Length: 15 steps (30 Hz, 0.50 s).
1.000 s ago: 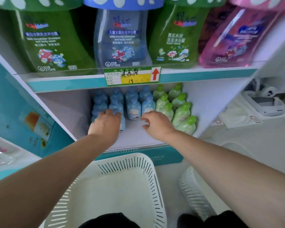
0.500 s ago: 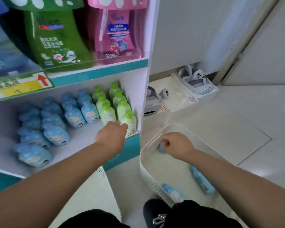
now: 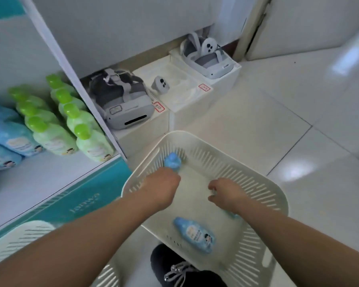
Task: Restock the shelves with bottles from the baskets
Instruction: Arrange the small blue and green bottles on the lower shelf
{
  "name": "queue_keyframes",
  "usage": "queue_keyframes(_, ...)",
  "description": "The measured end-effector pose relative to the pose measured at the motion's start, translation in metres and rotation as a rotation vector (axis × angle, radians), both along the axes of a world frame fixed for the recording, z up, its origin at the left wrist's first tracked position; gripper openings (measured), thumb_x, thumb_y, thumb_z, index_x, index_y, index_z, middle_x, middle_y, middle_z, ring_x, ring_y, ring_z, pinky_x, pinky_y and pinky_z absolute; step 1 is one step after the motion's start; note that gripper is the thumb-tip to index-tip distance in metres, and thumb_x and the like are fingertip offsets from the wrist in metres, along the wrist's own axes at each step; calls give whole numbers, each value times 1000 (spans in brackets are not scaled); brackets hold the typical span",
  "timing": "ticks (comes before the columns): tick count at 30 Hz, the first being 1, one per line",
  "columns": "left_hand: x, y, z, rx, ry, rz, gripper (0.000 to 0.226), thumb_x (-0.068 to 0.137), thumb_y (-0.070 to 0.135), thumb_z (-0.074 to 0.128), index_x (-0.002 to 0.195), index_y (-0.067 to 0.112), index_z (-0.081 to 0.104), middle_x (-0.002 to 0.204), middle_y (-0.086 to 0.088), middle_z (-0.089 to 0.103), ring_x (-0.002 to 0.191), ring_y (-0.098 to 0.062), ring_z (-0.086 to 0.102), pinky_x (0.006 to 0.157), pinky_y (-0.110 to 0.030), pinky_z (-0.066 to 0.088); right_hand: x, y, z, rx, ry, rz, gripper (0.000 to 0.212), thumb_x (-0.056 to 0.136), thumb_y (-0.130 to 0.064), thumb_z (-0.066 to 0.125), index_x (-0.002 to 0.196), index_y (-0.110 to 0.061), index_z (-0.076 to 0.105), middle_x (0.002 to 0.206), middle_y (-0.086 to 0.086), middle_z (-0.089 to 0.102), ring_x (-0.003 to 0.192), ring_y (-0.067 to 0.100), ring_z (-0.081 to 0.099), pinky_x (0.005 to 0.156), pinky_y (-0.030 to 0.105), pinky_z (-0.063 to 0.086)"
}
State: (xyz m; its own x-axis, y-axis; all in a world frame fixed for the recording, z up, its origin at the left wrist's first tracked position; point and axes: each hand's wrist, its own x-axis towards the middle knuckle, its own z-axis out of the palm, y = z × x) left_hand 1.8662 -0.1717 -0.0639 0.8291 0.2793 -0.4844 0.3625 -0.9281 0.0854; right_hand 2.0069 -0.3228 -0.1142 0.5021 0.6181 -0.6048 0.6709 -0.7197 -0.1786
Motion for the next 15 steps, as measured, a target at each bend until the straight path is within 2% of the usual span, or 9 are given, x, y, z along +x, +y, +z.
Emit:
queue_keyframes(5,19,-16,-54,-86,147,-46,35,92,19,53,127,13,49,125,-11,46,120,-29,44,93,-36,40,15,-9,-33,-14,0,-13,50,90,-31,58,134,-12,45,135,11,47,125,27,44,100,33,38)
queue_keyframes(9,27,-26,-89,-170,260,-75,42,90,18,58,131,14,48,128,-10,46,120,-27,44,92,-35,41,18,-9,-57,-30,8,-22,55,93,-30,53,142,-13,32,142,10,41,129,28,40,103,37,37)
queue_keyframes(12,30,-38,-112,-242,325,-98,41,90,18,57,130,12,49,126,-11,48,115,-28,49,87,-34,43,16,-5,-69,-39,-93,20,47,94,-25,49,138,-14,34,136,11,46,124,29,43,97,36,39)
queue_keyframes(15,29,-51,-129,-316,394,-123,37,90,20,59,123,8,48,124,-12,51,112,-28,53,87,-35,45,13,4,-78,-130,-156,95,52,91,-13,52,138,-11,32,134,13,45,123,29,40,95,38,40)
